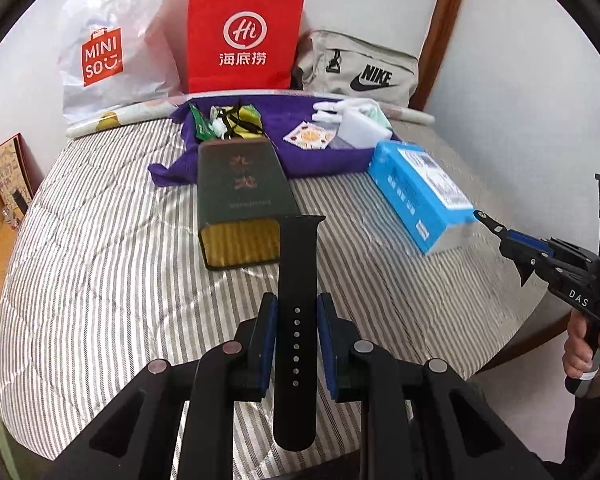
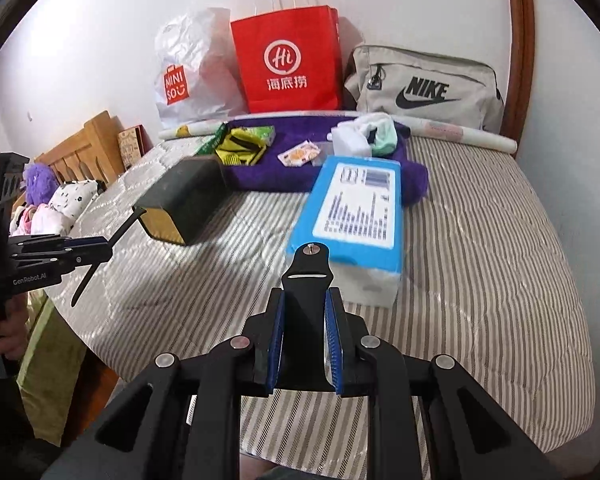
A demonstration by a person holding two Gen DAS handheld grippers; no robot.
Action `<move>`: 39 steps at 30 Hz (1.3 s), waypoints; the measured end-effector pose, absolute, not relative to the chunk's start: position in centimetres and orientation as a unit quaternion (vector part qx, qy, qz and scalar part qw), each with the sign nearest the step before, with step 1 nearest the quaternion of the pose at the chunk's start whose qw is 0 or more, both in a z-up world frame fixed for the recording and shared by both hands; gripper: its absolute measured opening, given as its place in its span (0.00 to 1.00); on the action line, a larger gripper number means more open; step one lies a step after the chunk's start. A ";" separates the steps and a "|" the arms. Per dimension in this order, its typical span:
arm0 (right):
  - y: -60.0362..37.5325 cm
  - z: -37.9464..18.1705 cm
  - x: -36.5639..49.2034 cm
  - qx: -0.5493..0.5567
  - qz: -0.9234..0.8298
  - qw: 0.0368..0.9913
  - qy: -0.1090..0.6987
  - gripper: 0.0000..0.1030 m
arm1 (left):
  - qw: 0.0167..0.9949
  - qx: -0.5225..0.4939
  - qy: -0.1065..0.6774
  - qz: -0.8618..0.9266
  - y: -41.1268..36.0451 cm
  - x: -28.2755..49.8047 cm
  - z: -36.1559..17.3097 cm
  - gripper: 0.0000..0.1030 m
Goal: Organize soft objects
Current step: 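Carry the black strap with the left gripper over the purple towel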
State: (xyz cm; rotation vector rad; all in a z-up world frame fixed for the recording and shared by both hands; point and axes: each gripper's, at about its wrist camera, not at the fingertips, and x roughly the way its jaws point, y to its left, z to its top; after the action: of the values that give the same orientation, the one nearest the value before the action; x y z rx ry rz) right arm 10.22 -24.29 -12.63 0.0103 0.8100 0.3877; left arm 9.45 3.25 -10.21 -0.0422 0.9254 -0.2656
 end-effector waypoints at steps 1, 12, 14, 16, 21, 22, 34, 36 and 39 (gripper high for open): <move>-24.2 -12.3 10.4 0.006 0.190 0.901 0.391 0.20 | 0.887 -0.021 0.443 -0.127 3.4 9.6 -10.0 0.19; -23.2 -10.0 13.8 -0.002 0.202 0.905 0.375 0.20 | 0.896 -0.029 0.428 -0.114 4.7 12.9 -7.8 0.19; -23.0 -9.8 14.6 -0.003 0.204 0.905 0.374 0.20 | 0.897 -0.029 0.426 -0.110 5.0 13.8 -7.5 0.19; -22.8 -9.5 15.6 -0.008 0.206 0.906 0.371 0.20 | 0.898 -0.033 0.425 -0.110 5.3 14.7 -7.3 0.19; -22.7 -8.8 18.3 -0.011 0.205 0.908 0.364 0.20 | 0.898 -0.037 0.425 -0.108 5.6 17.0 -6.9 0.19; -22.7 -8.7 18.6 -0.012 0.205 0.909 0.364 0.20 | 0.898 -0.035 0.425 -0.107 5.6 17.4 -6.8 0.19; -22.7 -7.8 24.3 0.001 0.209 0.908 0.364 0.20 | 0.896 -0.056 0.429 -0.096 6.0 22.7 -6.8 0.19; -22.5 -7.7 25.3 0.001 0.211 0.907 0.364 0.20 | 0.895 -0.059 0.431 -0.095 6.2 23.9 -6.8 0.19; -22.2 -7.8 27.1 0.001 0.215 0.906 0.365 0.20 | 0.893 -0.063 0.435 -0.092 6.3 25.6 -7.0 0.19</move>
State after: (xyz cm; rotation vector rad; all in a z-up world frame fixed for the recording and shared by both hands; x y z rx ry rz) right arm 27.09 -22.24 -7.81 0.0019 0.7534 0.4435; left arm 25.59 6.33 -7.03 -0.1305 0.9027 -0.1919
